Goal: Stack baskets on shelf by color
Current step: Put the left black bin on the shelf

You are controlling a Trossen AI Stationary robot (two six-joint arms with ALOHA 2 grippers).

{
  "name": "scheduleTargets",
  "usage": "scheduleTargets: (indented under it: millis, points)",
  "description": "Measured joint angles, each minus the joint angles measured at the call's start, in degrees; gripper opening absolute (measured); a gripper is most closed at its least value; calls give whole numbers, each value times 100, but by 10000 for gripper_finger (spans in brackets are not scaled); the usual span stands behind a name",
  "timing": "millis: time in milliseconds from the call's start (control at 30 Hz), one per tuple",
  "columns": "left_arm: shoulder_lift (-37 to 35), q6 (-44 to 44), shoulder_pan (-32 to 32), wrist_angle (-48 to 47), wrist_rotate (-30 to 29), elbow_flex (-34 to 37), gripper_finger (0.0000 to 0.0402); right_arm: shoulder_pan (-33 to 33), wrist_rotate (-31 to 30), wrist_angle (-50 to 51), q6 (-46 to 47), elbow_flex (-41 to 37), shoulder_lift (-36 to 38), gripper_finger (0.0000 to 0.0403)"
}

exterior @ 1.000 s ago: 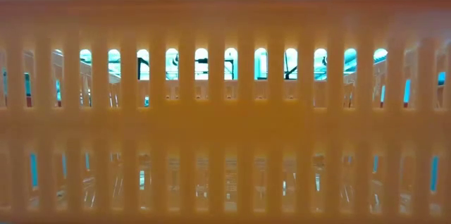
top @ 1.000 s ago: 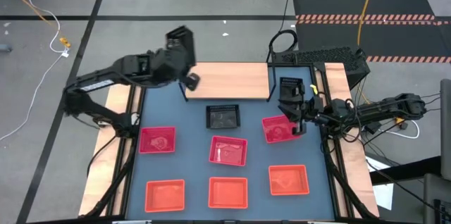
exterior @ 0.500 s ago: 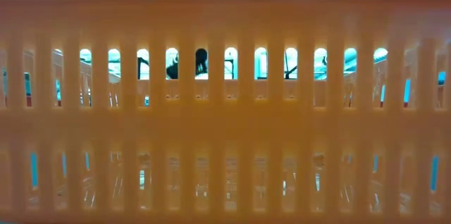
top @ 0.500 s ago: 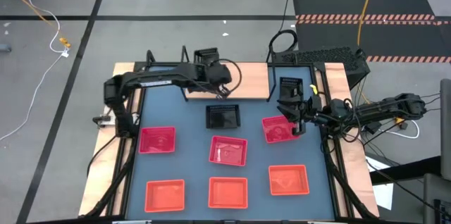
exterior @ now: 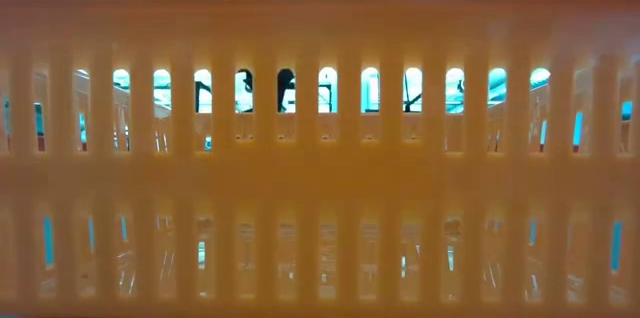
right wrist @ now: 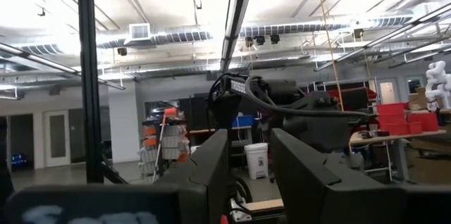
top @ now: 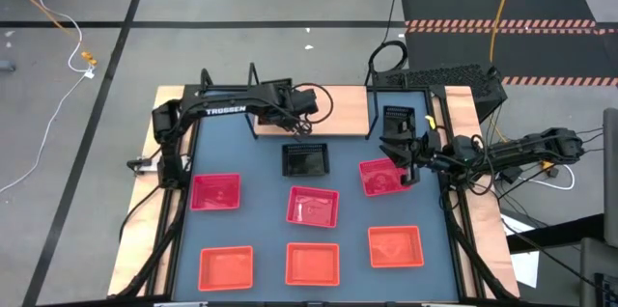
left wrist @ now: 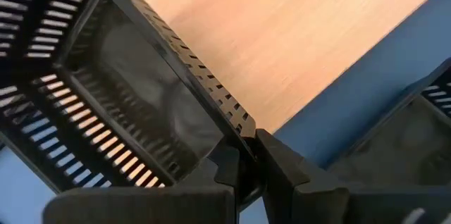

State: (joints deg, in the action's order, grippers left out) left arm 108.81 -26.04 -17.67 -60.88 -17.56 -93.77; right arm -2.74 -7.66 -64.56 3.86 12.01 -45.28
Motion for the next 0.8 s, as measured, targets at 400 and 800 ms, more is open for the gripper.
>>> scheduleTargets:
  millis: [400, 800]
  points:
    - [-2, 2, -29, 98, 2, 377, 34, 1, 0, -224, 170, 0, 46, 105]
    - [-2, -124, -31, 452, 0, 522, 95, 0, 1, -251, 170, 0, 246, 105]
